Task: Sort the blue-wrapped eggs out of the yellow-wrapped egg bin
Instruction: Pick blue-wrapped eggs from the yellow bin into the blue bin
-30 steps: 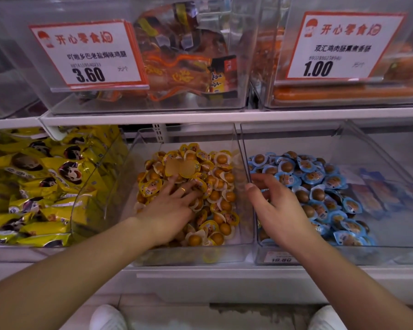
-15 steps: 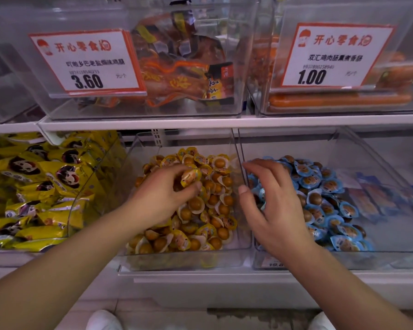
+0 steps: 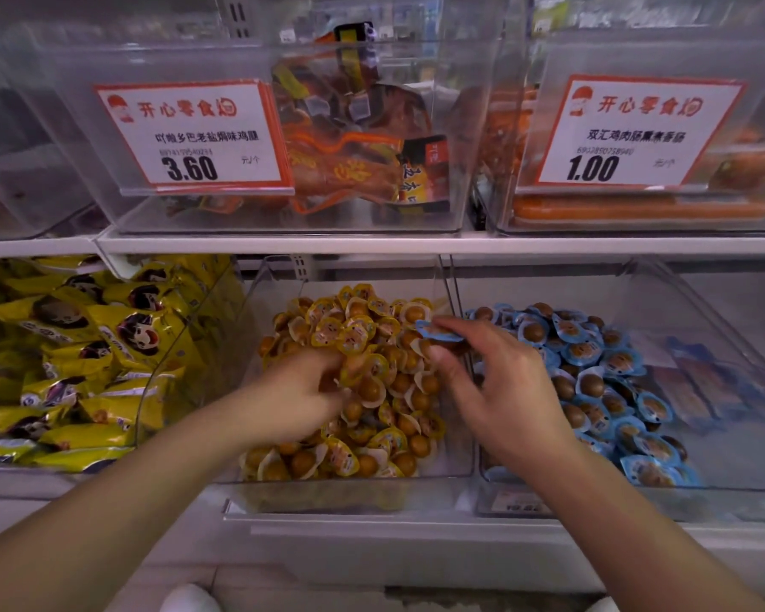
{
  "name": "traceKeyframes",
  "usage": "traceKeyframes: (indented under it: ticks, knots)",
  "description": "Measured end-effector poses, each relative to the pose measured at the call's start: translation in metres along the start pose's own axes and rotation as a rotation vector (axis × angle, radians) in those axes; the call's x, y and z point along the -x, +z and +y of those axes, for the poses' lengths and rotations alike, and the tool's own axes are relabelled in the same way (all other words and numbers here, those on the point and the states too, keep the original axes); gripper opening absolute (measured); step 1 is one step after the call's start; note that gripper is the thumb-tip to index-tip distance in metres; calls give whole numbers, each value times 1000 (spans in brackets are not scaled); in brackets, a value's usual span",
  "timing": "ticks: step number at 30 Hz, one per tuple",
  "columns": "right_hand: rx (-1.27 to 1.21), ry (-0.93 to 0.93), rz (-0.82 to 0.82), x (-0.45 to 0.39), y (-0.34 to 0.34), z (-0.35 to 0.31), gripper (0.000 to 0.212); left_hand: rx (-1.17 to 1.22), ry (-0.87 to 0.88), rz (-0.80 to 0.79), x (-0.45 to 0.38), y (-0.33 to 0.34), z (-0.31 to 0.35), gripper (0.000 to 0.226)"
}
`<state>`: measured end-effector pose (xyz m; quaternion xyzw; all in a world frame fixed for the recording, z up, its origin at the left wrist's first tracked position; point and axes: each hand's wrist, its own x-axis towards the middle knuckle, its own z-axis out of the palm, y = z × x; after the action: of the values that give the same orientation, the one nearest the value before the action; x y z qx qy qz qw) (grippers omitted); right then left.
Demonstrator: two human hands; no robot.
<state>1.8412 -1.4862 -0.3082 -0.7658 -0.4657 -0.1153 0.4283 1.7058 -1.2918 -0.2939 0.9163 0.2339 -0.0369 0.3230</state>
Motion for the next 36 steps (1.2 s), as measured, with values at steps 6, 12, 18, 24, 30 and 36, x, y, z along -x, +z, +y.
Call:
traceKeyframes:
  ticks: [6,12,18,24,30,36]
  knots:
    - [184,-41,-90,4,17,-5,35,-716,389,-15,-19,26,-15,59]
    - [120,-8,-79,4,19,-4,34,-973,521,-39,-44,39,-19,55]
    - [100,-4,-88,5,17,-3,33,-842,306,-206,-25,7,-30,38]
    - [106,6,-73,4,19,-4,34,-790,218,-128,-21,14,-28,34]
    - [114,21,-69,4,21,-6,34,-852,93,-106,-43,52,-18,49]
    - [100,28,-54,3,22,-6,32,-758,44,-85,-51,63,-14,55]
